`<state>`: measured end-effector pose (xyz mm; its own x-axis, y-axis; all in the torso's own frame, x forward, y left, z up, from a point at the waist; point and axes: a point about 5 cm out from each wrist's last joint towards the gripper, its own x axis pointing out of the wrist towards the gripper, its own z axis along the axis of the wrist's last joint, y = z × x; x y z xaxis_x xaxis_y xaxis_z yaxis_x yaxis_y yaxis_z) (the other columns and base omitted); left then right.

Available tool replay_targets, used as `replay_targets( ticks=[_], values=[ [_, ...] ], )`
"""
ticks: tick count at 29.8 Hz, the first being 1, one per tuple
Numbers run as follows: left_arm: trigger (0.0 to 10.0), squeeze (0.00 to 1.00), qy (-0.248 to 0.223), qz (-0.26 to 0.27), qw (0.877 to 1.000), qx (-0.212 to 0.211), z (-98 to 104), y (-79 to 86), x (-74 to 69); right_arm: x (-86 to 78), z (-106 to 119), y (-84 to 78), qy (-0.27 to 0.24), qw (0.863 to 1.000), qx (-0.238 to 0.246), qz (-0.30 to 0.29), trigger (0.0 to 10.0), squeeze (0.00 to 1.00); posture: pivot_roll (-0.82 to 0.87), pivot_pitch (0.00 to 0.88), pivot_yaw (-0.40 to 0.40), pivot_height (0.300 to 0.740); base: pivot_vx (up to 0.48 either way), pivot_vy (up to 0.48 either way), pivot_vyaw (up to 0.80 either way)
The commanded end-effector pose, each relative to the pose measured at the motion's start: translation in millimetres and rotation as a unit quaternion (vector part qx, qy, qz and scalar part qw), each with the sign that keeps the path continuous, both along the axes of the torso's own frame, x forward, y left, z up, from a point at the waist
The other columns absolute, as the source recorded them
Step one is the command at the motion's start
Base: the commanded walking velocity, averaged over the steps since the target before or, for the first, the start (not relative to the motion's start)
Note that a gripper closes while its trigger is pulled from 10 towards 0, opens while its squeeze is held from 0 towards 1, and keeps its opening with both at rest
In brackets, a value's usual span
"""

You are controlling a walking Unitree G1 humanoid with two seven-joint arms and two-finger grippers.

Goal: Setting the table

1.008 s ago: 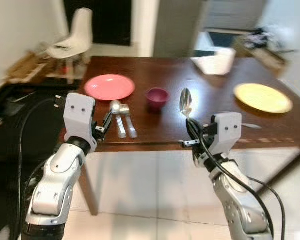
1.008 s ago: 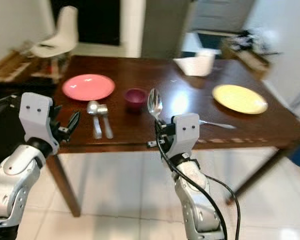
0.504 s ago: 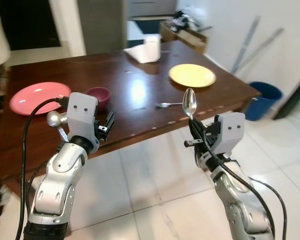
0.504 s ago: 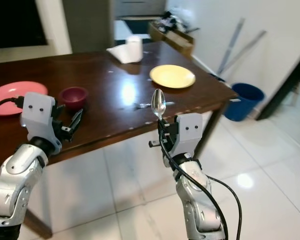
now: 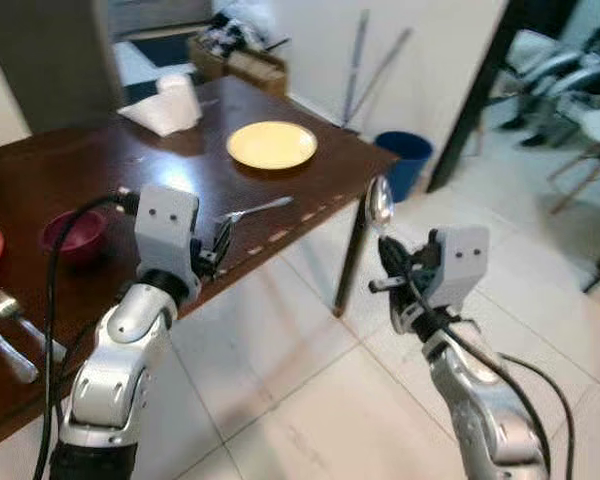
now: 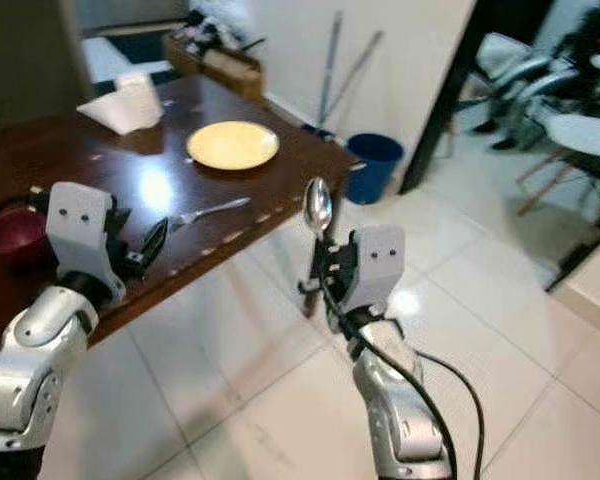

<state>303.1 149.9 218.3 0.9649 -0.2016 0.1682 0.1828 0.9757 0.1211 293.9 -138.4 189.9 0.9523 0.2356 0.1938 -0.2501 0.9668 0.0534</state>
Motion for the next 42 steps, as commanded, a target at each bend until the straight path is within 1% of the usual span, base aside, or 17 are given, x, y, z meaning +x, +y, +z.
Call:
replay_targets(
  ticks=[1, 42],
  values=[
    [10.0, 0.00, 0.009, 0.001, 1.000, 0.000, -3.9, 1.5, 0.1, -0.8, -1.9, 3.1, 0.005, 1.000, 0.004, 0.007, 10.0, 0.00, -0.03, 0.000, 0.038, 0.740, 0.000, 0.000, -0.80],
    [10.0, 0.00, 0.004, -0.007, 1.000, -0.004, -2.4, -4.1, 3.2, 1.2, -1.2, 3.9, 0.004, 1.000, -0.002, 0.012, 10.0, 0.00, -0.03, 0.000, 0.032, 0.740, 0.000, 0.000, -0.80]
  ],
)
